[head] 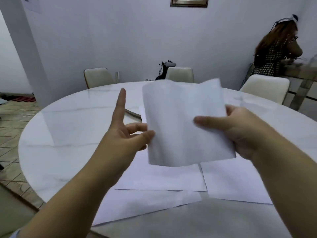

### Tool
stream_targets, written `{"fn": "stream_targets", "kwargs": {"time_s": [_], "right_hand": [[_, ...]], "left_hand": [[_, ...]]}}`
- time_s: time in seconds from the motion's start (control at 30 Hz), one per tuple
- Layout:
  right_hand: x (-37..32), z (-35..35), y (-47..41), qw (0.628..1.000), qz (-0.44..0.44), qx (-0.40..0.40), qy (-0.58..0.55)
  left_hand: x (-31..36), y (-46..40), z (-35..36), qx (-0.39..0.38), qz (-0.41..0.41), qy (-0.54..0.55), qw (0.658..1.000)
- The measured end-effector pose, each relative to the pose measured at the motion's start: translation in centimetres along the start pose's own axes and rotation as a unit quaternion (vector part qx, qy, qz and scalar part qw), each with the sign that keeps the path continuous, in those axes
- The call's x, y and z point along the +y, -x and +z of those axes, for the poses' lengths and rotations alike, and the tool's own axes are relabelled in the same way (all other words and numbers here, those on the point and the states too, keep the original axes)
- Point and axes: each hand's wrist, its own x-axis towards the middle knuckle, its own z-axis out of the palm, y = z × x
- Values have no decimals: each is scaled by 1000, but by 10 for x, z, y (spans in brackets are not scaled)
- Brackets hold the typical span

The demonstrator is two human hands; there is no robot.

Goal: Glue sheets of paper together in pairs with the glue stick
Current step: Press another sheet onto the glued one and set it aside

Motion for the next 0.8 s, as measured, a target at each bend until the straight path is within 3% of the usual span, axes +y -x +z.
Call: {"fn": "stream_targets", "kwargs": {"time_s": [0.17, 0.27, 0.43, 0.8], "right_hand": [[35, -9, -5, 993, 54, 4, -102], [56, -12, -5, 998, 63, 16, -25], [80, -4, -2, 988, 57, 7, 145], [90, -5, -1, 968, 20, -1, 250]], "left_hand": [[-24, -8, -35, 44, -105, -76, 991], [-39, -7, -51, 28, -165, -118, 979], [-58, 2, -55, 23, -156, -220, 963], [-69, 7, -57, 15, -109, -335, 936]]}}
